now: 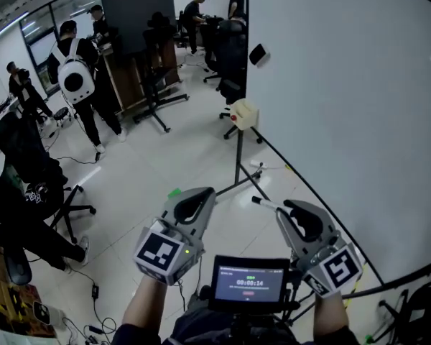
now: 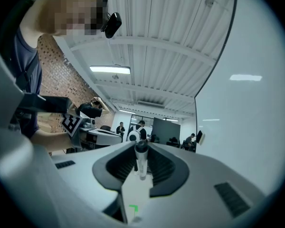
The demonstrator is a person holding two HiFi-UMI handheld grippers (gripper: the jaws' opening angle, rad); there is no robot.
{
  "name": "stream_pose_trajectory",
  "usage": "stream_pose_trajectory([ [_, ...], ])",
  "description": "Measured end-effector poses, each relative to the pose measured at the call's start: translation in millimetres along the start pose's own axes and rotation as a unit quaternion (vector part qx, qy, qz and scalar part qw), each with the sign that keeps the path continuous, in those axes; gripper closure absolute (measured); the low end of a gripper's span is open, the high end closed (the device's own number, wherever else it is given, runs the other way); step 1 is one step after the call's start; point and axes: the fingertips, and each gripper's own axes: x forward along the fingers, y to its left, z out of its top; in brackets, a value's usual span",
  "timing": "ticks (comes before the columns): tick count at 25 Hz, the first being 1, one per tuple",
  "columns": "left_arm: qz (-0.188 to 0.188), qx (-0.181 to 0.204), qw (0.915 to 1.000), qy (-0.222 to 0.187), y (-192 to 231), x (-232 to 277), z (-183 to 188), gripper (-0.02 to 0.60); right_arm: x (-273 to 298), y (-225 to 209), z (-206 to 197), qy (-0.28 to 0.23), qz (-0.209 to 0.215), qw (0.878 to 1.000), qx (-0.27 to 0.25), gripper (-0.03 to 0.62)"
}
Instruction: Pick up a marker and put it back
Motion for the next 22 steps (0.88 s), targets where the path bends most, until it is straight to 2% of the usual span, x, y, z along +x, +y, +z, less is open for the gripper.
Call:
stream_pose_trajectory([
  [4,-0.008,0.005,1.0000,-0.004,-59.3,2.8,8.4,0.584,-55.3,-4.3,-12.3,0.015,-0.004,1.000,0.018,0.505],
  [8,0.004,0.005,0.9999,0.016,-89.9,-6.4,9.9,0.584,-82.9,-8.4,-17.8,0.019,0.000,0.999,0.039,0.505],
  [13,0.026,0.020,0.9992,0.023,-97.5,-18.1,16.7,0.584,-95.9,-16.2,-21.0,0.008,0.006,0.999,0.051,0.505],
  [17,0.039,0.026,0.9986,0.025,-100.0,-38.7,22.0,0.584,-96.0,1.4,-12.7,0.004,0.021,0.999,0.047,0.505],
  [22,0.035,0.022,0.9988,0.026,-98.6,-64.4,24.8,0.584,-88.6,32.1,2.4,0.003,0.034,0.999,0.038,0.505],
])
